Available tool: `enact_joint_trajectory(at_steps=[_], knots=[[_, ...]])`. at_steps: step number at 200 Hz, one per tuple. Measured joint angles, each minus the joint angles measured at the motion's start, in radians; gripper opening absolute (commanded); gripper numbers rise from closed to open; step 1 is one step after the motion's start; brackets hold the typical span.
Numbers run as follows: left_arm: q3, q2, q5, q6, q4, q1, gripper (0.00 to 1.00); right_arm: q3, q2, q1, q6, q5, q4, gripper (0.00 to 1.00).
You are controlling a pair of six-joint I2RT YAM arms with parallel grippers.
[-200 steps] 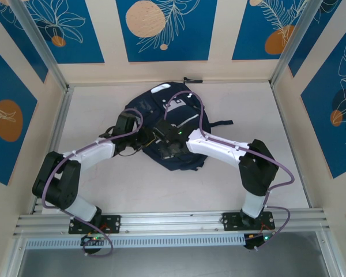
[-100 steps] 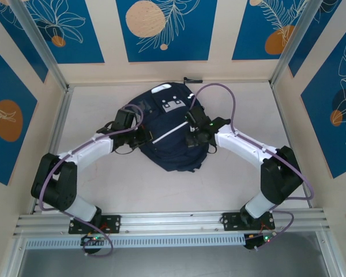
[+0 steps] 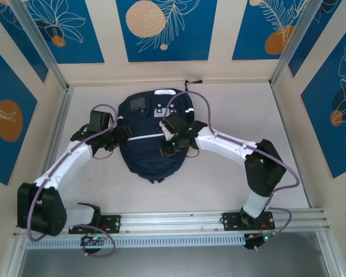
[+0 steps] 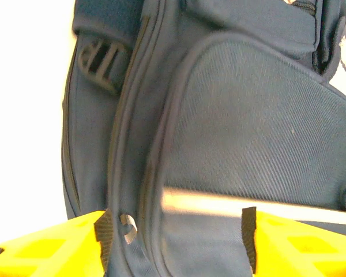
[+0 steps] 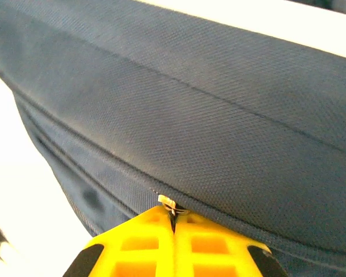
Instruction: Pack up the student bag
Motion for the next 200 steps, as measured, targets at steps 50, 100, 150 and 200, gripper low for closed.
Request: enact_joint_trajectory(at_steps=[50,100,150,200], knots=[[-0.100,-0.113,0.066,-0.129,0.001,0.000,0.70,0.128,0.095,0.058,0.044,-0.064,0.022,0.00],[-0.108,-0.038,0.128,-0.206,0.075,0.000,0.42,0.137,0.103,0.061,0.060,-0.071,0.021,0.00],[-0.112,0.000,0.117,-0.217,0.078,-0.001,0.05,0.095,0.076,0.074,0.019,0.042,0.015,0.00],[-0.112,0.009,0.100,-0.183,0.079,-0.001,0.00,-0.008,-0.037,0.026,-0.090,0.151,-0.023,0.00]])
